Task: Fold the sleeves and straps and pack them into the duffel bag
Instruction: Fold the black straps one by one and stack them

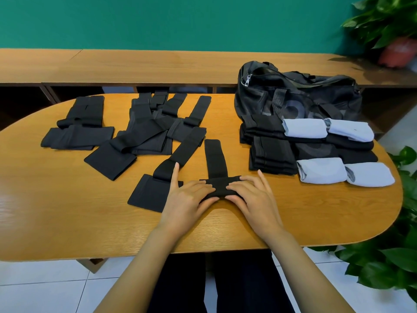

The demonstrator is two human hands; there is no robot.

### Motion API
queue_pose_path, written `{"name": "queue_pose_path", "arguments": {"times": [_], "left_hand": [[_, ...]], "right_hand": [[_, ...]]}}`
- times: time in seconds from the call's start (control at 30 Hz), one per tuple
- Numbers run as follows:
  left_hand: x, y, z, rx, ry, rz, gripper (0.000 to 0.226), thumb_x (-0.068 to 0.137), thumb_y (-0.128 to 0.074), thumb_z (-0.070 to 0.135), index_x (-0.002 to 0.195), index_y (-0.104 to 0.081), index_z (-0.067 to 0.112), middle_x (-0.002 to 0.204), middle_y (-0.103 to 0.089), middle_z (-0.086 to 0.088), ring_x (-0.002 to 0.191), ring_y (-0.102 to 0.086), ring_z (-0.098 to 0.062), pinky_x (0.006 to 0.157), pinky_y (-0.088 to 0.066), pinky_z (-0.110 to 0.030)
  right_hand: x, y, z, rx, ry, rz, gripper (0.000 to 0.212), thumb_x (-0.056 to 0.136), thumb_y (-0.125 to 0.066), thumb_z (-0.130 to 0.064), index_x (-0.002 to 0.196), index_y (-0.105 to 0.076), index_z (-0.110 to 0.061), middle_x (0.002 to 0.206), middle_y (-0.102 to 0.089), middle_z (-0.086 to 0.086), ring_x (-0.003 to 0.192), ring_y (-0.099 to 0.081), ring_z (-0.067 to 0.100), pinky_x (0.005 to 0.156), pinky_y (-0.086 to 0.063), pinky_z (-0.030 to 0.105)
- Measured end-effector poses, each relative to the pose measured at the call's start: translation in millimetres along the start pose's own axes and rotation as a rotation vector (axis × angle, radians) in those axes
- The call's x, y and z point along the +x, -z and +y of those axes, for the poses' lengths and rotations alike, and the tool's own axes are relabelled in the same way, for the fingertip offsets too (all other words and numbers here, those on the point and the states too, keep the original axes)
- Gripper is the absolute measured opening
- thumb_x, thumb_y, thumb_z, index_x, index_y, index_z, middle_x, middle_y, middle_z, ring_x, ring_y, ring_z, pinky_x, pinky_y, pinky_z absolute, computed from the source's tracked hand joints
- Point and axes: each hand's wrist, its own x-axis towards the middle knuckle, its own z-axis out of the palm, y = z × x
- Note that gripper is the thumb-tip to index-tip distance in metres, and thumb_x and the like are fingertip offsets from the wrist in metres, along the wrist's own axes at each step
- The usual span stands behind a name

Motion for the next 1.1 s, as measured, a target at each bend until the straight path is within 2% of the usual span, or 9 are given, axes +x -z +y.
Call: {"name": "queue_pose_path", "arguments": {"times": [0.3,0.4,0.53,0.67,0.77,0.83,0.9,1.0,1.1], "left_hand": [[-2,9,9,-0.162,0.145,0.075,0.035,0.093,-0.048,0.05,0.105,-0.073,0.028,0.092,-0.073,0.017,0.085,-0.065,0.001,0.121,-0.009,-0.052],[1,10,13,-0.228,0.246,0.109,0.04,0.091,-0.047,0.056,0.105,-0.073,0.028,0.077,-0.07,0.013,0.072,-0.062,0.0,0.12,-0.013,-0.043],[5,11,17,-0.283,0.331,0.144,0.041,0.09,-0.05,0.058,0.105,-0.071,0.027,0.063,-0.057,0.012,0.065,-0.057,-0.002,0.115,-0.02,-0.037],[11,12,18,-0.255,0.39,0.143,0.042,0.087,-0.05,0.056,0.106,-0.071,0.025,0.059,-0.052,0.011,0.063,-0.054,-0.002,0.11,-0.022,-0.034],[15,10,15,-0.191,0.427,0.122,0.033,0.088,-0.058,0.051,0.107,-0.07,0.026,0.06,-0.052,0.012,0.064,-0.054,-0.003,0.107,-0.019,-0.032],[19,9,13,-0.129,0.436,0.109,0.033,0.088,-0.061,0.05,0.11,-0.069,0.027,0.064,-0.054,0.013,0.067,-0.054,-0.005,0.108,-0.021,-0.036],[21,7,11,-0.075,0.44,0.069,0.039,0.088,-0.062,0.05,0.12,-0.065,0.028,0.077,-0.06,0.012,0.081,-0.057,-0.008,0.109,-0.022,-0.04],[19,4,6,-0.011,0.374,0.034,0.051,0.088,-0.063,0.049,0.133,-0.056,0.026,0.113,-0.065,0.009,0.114,-0.054,-0.014,0.112,-0.021,-0.045],[13,6,0,-0.055,0.252,-0.029,0.057,0.09,-0.052,0.056,0.138,-0.052,0.027,0.139,-0.053,0.01,0.134,-0.04,-0.011,0.118,-0.009,-0.045]], "right_hand": [[-1,11,-7,0.047,0.002,0.13,0.034,0.094,-0.049,-0.047,0.098,-0.073,-0.024,0.088,-0.069,-0.011,0.094,-0.055,0.009,0.107,-0.034,0.037],[5,17,-10,0.068,-0.013,0.178,0.033,0.091,-0.052,-0.047,0.096,-0.074,-0.023,0.083,-0.066,-0.01,0.087,-0.049,0.006,0.098,-0.034,0.032],[16,23,-12,0.076,-0.061,0.176,0.036,0.089,-0.053,-0.05,0.095,-0.074,-0.022,0.077,-0.061,-0.008,0.083,-0.041,0.006,0.09,-0.032,0.026],[23,25,-15,0.081,-0.116,0.148,0.036,0.086,-0.056,-0.051,0.098,-0.074,-0.022,0.075,-0.056,-0.007,0.079,-0.023,-0.002,0.081,-0.037,0.031],[27,22,-14,0.044,-0.147,0.115,0.03,0.087,-0.063,-0.047,0.101,-0.073,-0.023,0.076,-0.049,-0.012,0.08,-0.033,0.004,0.081,-0.037,0.03],[30,19,-12,0.018,-0.145,0.08,0.029,0.087,-0.066,-0.044,0.105,-0.072,-0.022,0.08,-0.054,-0.011,0.08,-0.044,0.01,0.082,-0.038,0.032],[33,15,-8,0.011,-0.147,-0.007,0.037,0.09,-0.061,-0.046,0.117,-0.068,-0.022,0.101,-0.066,-0.007,0.098,-0.054,0.015,0.09,-0.038,0.035],[31,11,-3,0.021,-0.131,-0.11,0.05,0.095,-0.048,-0.05,0.136,-0.056,-0.022,0.137,-0.055,-0.004,0.13,-0.041,0.015,0.11,-0.029,0.036],[22,11,2,0.026,-0.099,-0.186,0.059,0.097,-0.033,-0.059,0.144,-0.047,-0.027,0.148,-0.045,-0.008,0.141,-0.029,0.011,0.12,-0.018,0.039]]}}
